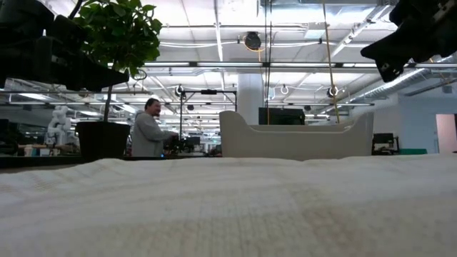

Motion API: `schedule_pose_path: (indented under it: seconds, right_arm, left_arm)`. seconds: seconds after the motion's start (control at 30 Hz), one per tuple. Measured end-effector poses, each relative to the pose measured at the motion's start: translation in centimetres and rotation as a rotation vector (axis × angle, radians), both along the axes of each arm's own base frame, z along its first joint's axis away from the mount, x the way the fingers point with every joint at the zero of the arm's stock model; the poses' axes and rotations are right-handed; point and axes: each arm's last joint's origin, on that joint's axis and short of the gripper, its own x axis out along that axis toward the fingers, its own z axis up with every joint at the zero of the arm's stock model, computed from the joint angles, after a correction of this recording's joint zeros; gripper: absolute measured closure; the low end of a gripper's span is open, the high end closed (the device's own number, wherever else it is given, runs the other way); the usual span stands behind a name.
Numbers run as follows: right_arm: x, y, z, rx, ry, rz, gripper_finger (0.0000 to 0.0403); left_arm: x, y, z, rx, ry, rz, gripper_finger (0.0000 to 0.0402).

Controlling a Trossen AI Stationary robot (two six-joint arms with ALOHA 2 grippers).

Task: Pick and placing Produce into tupperware
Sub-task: Put the yellow lemon into the gray bin

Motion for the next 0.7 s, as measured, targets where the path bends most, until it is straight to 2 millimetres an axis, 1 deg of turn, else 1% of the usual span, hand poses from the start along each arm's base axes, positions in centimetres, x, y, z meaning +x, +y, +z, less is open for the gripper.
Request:
schedule_pose_path:
  seconds: [0.2, 0.47, 0.7]
  right_arm:
    - [-0.2, 0.1, -1.7, 0.019, -0.020, 0.021, 0.0403]
    - [0.2, 0.1, -3.9, 0.026, -0.048, 0.025, 0.0403]
    - [0.3, 0.1, -4.4, 0.021, -0.034, 0.026, 0.0403]
  left_arm:
    - [0.0, 0.0, 0.0, -0.009, -0.001, 0.001, 0.0376]
    - [0.0, 0.1, 0.0, 0.003, 0.000, 0.026, 0.0376]
    - [0.0, 0.1, 0.0, -0.010, -0.002, 0.045, 0.0376]
